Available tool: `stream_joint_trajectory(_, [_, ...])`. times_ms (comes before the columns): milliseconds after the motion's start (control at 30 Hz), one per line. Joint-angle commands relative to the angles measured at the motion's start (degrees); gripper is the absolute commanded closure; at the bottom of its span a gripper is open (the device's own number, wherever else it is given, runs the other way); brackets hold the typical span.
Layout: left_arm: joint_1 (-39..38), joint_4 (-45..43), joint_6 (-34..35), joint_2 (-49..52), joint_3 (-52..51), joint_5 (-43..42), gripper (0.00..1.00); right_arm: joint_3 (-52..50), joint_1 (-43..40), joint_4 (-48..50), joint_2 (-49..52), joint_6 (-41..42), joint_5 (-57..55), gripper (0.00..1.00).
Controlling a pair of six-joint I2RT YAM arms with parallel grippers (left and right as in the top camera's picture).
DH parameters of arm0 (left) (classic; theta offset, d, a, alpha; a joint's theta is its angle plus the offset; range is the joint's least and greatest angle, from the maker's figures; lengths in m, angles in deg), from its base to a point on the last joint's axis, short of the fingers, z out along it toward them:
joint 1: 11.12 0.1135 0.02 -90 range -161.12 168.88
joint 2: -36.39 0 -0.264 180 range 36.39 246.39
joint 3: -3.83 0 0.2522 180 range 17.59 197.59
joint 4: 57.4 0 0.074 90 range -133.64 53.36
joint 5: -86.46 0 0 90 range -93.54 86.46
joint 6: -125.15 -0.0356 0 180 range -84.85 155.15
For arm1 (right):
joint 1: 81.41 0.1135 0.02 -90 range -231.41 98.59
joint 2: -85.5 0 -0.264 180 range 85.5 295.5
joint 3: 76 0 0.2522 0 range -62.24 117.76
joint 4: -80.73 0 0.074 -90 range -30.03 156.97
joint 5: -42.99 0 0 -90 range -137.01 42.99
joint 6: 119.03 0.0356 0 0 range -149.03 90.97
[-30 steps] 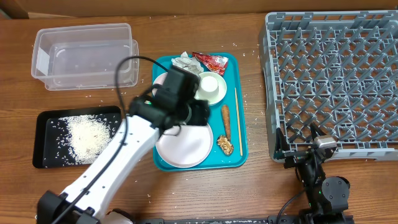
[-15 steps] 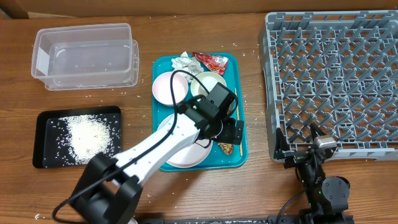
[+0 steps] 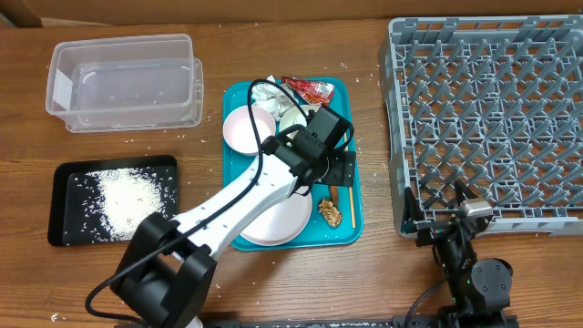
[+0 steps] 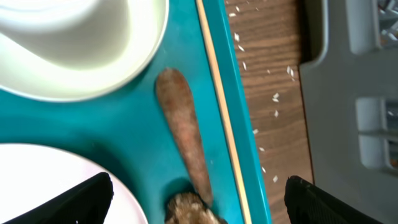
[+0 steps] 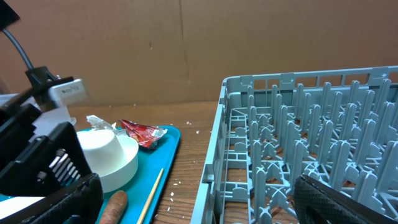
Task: Sort waste into correct bins and load items into the dishwasher
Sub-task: 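Raise the left gripper and move it over the clear plastic bin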
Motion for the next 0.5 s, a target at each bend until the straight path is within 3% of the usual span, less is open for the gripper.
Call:
stream_joint_trajectory(0, [0.04,-1.38,0.09,2.64,1.09,4.37,0.1,-0.59,-0.2,0.42,-0.57,-0.2,0.11,0.0])
stream_joint_trajectory(167, [0.07,-0.98,-0.57,2.6,2.62,5.75,0.12,-0.59,-0.2,0.42,-0.57,-0.2,0.11,0.0])
stream_joint_trajectory(333, [0.07,5.31,-0.55,2.6,8.39,16.26,0.12,-0.59,-0.2,0.42,-0.57,-0.2,0.11,0.0])
stream_joint_trajectory(467, [0.15,5.16,-0.26,2.6,9.66,23.58,0.12,-0.59,-0.2,0.42,-0.57,-0.2,0.11,0.0])
